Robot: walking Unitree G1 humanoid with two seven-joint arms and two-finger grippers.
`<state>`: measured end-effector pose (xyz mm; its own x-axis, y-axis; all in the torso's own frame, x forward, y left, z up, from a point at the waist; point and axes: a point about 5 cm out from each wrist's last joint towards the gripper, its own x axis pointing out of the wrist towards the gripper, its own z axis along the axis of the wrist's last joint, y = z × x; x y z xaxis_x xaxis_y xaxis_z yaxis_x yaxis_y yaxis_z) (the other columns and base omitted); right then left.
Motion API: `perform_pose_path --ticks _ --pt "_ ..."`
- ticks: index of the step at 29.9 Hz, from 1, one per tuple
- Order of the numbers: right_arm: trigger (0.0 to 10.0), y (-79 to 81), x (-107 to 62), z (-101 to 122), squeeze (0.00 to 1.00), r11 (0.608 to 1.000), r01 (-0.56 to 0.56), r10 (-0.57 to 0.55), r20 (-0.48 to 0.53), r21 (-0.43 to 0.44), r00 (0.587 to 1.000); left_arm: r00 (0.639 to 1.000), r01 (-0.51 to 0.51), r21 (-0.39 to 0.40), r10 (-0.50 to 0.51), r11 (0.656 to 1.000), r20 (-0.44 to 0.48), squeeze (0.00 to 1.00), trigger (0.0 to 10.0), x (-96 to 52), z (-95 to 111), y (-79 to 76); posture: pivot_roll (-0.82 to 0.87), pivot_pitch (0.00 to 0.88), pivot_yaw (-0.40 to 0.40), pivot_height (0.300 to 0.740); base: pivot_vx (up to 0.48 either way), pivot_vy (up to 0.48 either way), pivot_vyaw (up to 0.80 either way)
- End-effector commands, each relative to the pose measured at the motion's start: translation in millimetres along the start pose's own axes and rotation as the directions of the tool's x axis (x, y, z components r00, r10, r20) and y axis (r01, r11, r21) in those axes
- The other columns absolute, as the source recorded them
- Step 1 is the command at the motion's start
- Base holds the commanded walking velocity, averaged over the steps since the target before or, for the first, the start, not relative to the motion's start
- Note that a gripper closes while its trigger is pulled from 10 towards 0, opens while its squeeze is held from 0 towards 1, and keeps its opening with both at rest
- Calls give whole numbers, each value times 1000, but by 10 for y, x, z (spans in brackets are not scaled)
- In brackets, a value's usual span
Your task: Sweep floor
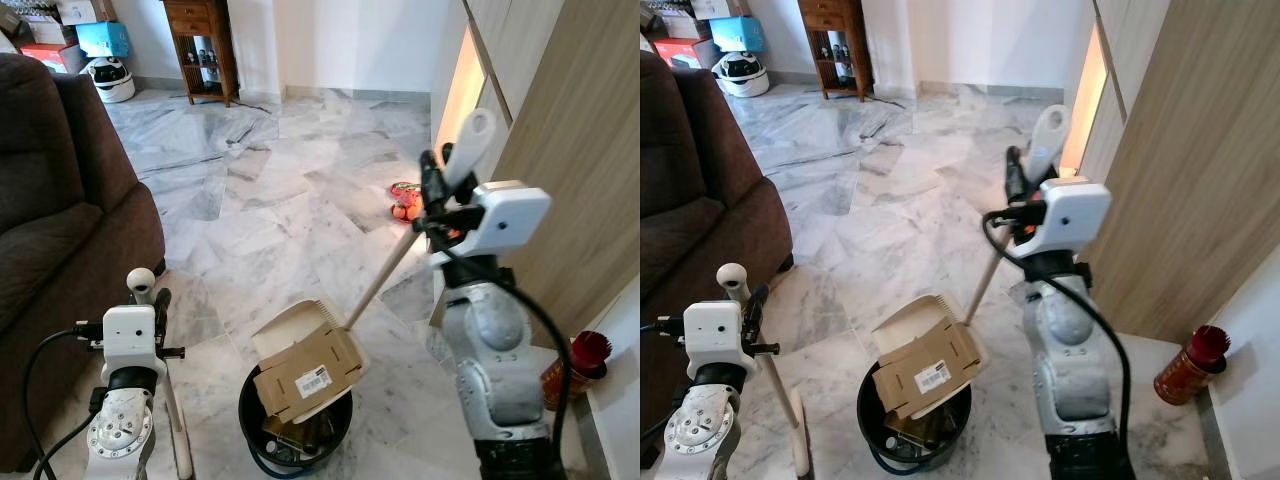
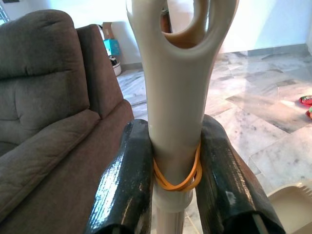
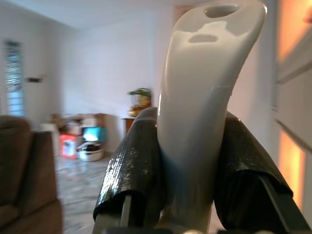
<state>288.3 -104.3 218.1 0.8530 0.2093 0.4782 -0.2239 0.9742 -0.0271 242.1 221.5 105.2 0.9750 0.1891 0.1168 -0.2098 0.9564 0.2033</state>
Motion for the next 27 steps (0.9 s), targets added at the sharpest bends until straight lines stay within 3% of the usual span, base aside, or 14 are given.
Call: perform_pose_path --ticks 1,8,12,19,25,27 --pt "10000 121 9 202 0 999 -43 45 111 -18 993 999 -18 6 18 1000 50 0 10000 22 85 49 158 40 39 740 0 0 0" --pt "10000 336 -54 262 0 984 -159 168 143 -74 975 998 -20 7 20 1000 52 0 10000 21 87 52 156 41 38 740 0 0 0" --pt "10000 479 -122 295 0 959 -237 261 164 -152 951 998 -18 8 17 1000 54 0 10000 25 88 50 156 42 39 740 0 0 0" --pt "10000 656 -207 362 0 938 -306 334 188 -162 924 998 -17 5 17 1000 57 0 10000 32 92 51 156 43 40 740 0 0 0" --pt "10000 861 -289 461 0 890 -411 448 213 -198 868 998 -15 4 15 1000 59 0 10000 37 95 47 152 44 42 740 0 0 0" --pt "10000 933 -321 488 0 858 -455 504 220 -239 835 998 -15 4 15 1000 60 0 10000 41 96 45 151 43 41 740 0 0 0"
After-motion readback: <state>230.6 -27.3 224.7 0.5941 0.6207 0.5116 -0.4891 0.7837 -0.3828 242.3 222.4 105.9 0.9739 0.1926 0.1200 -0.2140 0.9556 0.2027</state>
